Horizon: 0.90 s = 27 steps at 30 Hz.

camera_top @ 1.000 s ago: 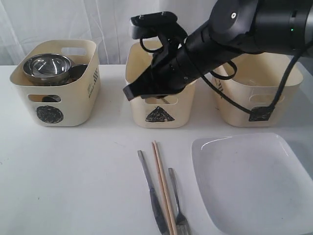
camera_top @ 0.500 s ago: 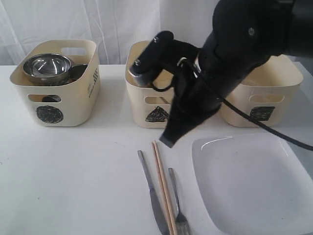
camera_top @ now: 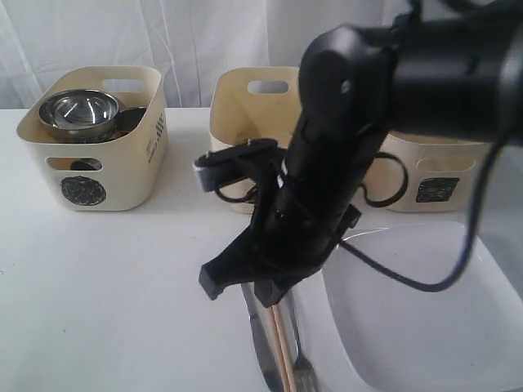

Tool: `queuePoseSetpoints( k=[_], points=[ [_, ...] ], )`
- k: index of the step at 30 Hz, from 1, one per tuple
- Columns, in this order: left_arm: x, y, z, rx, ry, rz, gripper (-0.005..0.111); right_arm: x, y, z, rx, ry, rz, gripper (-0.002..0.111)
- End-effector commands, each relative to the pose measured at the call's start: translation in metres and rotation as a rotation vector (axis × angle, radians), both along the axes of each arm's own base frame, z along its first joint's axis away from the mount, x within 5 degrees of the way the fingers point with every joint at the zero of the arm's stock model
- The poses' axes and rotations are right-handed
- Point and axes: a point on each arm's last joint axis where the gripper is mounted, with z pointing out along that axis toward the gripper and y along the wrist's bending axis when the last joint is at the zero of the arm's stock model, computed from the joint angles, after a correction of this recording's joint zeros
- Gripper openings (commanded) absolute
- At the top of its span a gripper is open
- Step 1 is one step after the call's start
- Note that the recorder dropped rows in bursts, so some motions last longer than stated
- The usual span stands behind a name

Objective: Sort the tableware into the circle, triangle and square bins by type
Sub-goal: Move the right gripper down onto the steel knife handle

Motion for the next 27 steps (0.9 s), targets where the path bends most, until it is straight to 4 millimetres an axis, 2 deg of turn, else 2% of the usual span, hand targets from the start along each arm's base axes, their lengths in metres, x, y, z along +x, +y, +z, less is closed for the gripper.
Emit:
queuePoseSetpoints(
  k=[1,5,10,12,19,24,27],
  points=[
    [0.0,0.0,-0.001,0.0,0.0,-0.006,0.0,0.018,0.01,-0.044,-0.081,0.059,0.003,0.0],
    [0.0,0.0,-0.001,0.0,0.0,-0.006,0.0,0.028,0.016,-0.056,-0.06,0.015,-0.01,0.0],
    [0.0,0.0,-0.001,0.0,0.0,-0.006,0.0,0.045,0.025,-0.051,0.049,-0.173,-0.044,0.001],
    [0.0,0.0,-0.001,0.0,0.0,-0.006,0.0,0.047,0.026,-0.05,0.06,-0.191,-0.047,0.006],
    [0.0,0.0,-0.001,0.0,0.0,-0.006,0.0,0.047,0.026,-0.055,0.052,-0.173,-0.048,0.035],
    [0.0,0.0,-0.001,0.0,0.0,-0.006,0.0,0.053,0.03,-0.073,0.021,-0.145,-0.041,0.043],
    [0.0,0.0,-0.001,0.0,0.0,-0.006,0.0,0.062,0.037,-0.08,0.023,-0.141,-0.044,0.044]
  ],
)
